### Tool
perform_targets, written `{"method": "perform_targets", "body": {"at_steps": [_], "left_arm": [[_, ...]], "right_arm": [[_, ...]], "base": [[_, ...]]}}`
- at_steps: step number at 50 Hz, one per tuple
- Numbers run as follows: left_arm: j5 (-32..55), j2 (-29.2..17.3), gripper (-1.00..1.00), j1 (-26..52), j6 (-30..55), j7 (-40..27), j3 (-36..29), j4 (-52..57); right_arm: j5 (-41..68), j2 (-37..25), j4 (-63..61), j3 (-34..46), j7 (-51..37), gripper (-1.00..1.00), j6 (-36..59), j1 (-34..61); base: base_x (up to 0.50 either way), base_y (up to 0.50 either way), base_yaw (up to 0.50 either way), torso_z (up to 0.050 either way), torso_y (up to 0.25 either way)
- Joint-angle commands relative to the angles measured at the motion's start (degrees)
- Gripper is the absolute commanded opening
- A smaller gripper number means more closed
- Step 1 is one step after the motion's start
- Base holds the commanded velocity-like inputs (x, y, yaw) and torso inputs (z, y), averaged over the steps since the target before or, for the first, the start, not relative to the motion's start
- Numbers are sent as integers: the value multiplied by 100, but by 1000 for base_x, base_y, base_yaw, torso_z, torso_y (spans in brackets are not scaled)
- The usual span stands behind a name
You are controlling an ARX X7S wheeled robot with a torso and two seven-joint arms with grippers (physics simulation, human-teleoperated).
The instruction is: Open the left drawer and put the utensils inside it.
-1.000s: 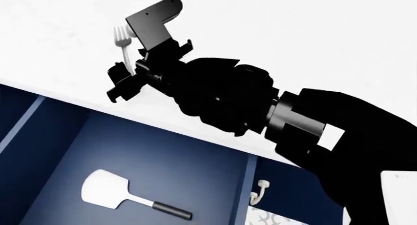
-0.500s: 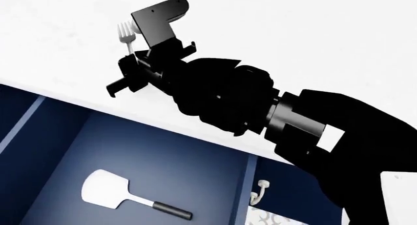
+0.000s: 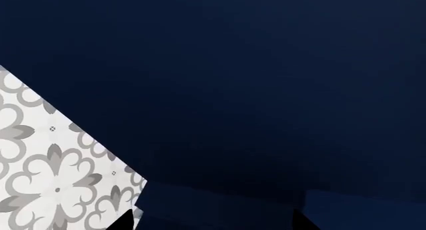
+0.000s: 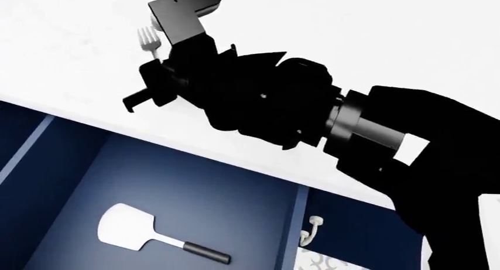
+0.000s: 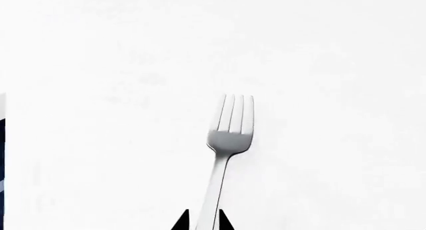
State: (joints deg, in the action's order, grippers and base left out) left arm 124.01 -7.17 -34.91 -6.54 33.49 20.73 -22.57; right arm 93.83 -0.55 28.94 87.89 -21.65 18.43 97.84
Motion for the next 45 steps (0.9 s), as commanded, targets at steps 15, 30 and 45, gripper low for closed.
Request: {"method": "perform_targets", "body": {"at_steps": [15,30,45], "left_arm": [[-71,-7,100,72,-57,-27,-119,-3],[-50,12,100,-30,-93,-61,-97,209],[184,-56,100,-13,243,125,-107,101]], "right_arm": [[695,-2628,-5623,-370,-1137,-100,574,674],[-975,-1681,-5073,1340,-689,-100,1110,-989],[-1488,-778,-4692,2026,-717,-100,1405,-1702]], "base": [[0,0,0,0,0],[0,0,0,0,0],[0,0,0,0,9]]}}
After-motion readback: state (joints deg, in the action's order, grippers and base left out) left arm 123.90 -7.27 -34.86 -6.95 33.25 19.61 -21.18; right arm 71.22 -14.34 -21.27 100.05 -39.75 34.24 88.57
